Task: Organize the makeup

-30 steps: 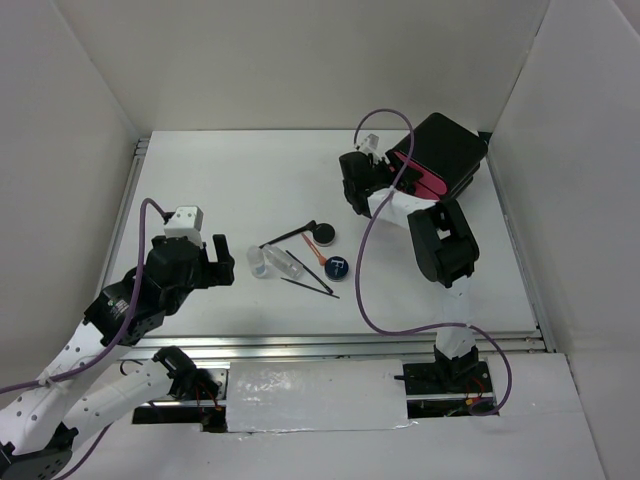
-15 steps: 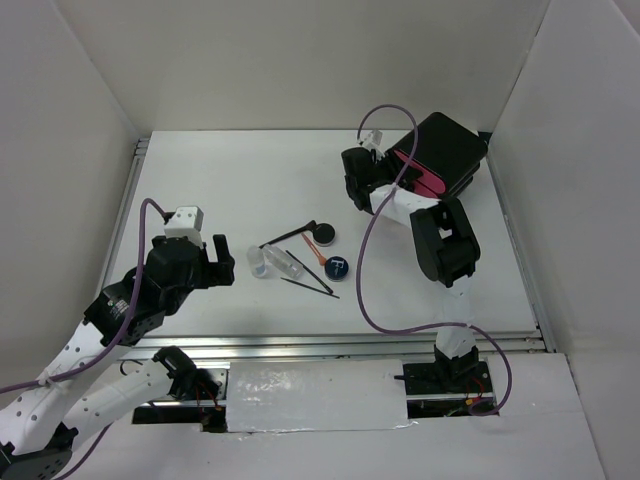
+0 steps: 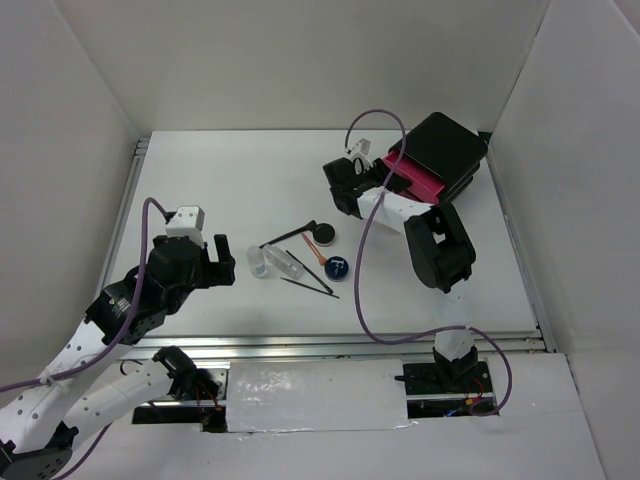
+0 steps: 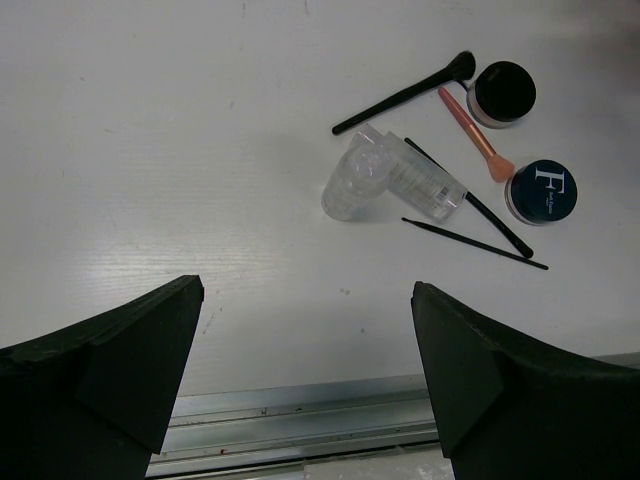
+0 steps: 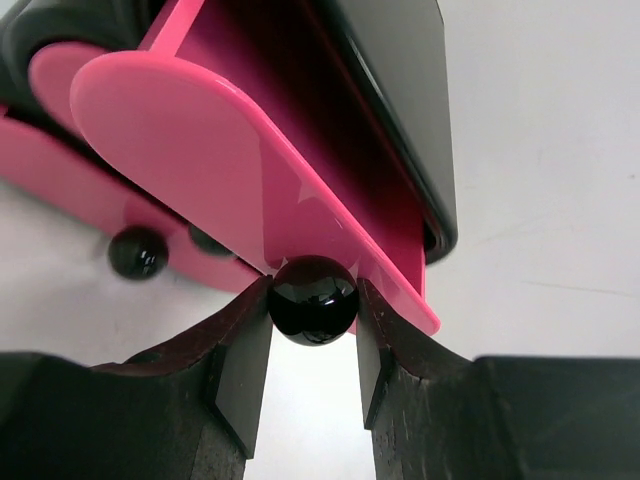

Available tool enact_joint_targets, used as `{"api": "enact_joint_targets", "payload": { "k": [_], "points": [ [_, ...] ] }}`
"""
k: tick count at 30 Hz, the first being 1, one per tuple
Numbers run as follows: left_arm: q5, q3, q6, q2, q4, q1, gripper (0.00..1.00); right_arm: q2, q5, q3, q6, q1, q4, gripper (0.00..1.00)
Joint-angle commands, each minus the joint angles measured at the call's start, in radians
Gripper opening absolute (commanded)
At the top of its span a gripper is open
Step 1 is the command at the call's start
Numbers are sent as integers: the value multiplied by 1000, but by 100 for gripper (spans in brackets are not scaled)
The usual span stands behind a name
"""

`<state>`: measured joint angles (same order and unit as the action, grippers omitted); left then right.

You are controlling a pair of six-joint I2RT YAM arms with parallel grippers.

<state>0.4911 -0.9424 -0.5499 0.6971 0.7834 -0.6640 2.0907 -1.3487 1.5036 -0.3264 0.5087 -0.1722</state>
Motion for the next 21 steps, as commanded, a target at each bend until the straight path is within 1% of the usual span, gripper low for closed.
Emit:
{"api": "enact_joint_targets", "payload": {
  "k": [1, 2, 3, 6, 11, 14, 15, 17, 18, 21],
  "points": [
    [-6, 2, 13, -4, -38, -5, 99, -14, 42, 62, 226, 50, -195, 29],
    [-6, 1, 13, -4, -38, -6, 99, -6, 45, 81, 269, 63, -301, 30],
    [-6, 2, 13, -7, -38, -5, 99, 9, 49, 119, 368, 70, -356, 30],
    [-6, 2, 13, -7, -38, -6, 99, 32, 59, 168, 493, 90, -539, 30],
    [-6, 2, 13, -5, -38, -6, 99, 26, 82, 162, 550, 106, -578, 32],
    [-8, 2, 13, -5, -38, -6, 100, 11, 98, 156, 566, 106, -589, 44],
    [-6, 2, 13, -5, -38, -6, 99, 0, 103, 155, 575, 106, -590, 54],
    [-6, 4, 13, -4, -38, -6, 99, -12, 124, 146, 579, 108, -590, 61],
    [-6, 4, 13, -4, -39, -6, 99, -26, 132, 141, 579, 109, -586, 67],
    [-8, 4, 13, -1, -39, -8, 99, -64, 180, 127, 575, 117, -570, 72]
  ]
}}
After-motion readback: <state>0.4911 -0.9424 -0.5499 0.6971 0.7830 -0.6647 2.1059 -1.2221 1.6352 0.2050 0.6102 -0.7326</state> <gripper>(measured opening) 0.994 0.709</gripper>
